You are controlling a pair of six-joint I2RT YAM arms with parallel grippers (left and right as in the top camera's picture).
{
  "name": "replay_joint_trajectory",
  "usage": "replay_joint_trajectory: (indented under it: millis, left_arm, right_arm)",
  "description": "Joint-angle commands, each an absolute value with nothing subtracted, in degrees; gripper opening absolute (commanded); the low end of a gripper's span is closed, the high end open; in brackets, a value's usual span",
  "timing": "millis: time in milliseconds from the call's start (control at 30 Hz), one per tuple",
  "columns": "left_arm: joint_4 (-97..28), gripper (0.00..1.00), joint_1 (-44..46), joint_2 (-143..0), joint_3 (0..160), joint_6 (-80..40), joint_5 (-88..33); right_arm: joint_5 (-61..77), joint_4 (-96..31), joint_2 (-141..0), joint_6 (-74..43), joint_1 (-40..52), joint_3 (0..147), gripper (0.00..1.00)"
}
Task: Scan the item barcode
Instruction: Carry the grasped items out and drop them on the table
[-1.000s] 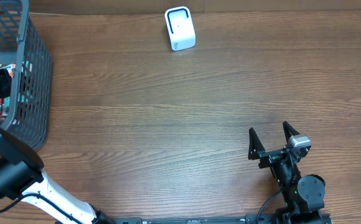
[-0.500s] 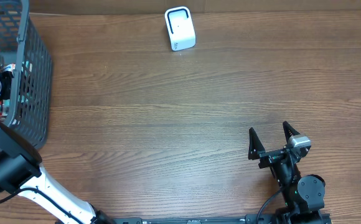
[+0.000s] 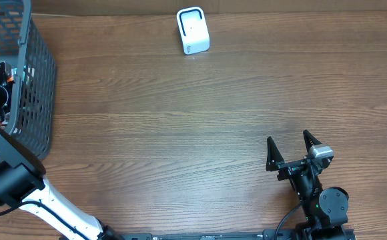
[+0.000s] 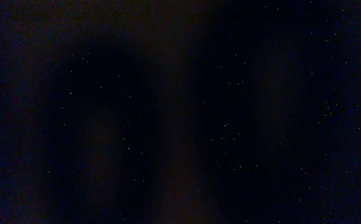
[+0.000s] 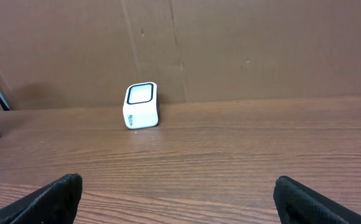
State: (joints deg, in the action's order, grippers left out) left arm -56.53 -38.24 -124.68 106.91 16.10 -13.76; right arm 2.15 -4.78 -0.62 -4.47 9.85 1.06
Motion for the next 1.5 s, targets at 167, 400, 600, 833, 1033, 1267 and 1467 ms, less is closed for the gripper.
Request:
replay_joint_trajectory:
  millis: [167,400,600,833,1033,1267,1467]
  left_arm:
    - [-56.97,0.43,-37.89,-119.59,110.1,15.57,-12.21]
    - [-54.98,0.44,-37.85,-108.22,111.18,12.25,-11.57]
    - [-53.45,0.45,-37.78,-98.94,111.18,6.5,-11.64]
    - [-53.98,0.44,-37.71,-88.47,111.18,-0.19,-18.5]
    - [-57.58,0.44,-31.83,-82.13,111.18,-1.61,-19.42]
    - [-68.25,0.43,-15.51,-80.88,111.02,-1.98,-15.49]
    - [-71.66,0.43,-0.75,-81.67,107.18,-5.43,-8.6]
  right_arm:
    - [2.26,-4.64,-0.16,-4.45,10.0,0.45,1.0]
    - [2.26,-4.64,-0.16,-4.45,10.0,0.45,1.0]
    - [2.26,-4.64,-0.16,-4.45,10.0,0.45,1.0]
    - [2.26,-4.64,-0.16,-4.45,10.0,0.45,1.0]
    - [2.26,-4.64,-0.16,-4.45,10.0,0.45,1.0]
    - [2.26,-4.64,-0.16,-4.45,10.0,0.45,1.0]
    - [2.26,-4.64,-0.16,-4.45,10.0,0.45,1.0]
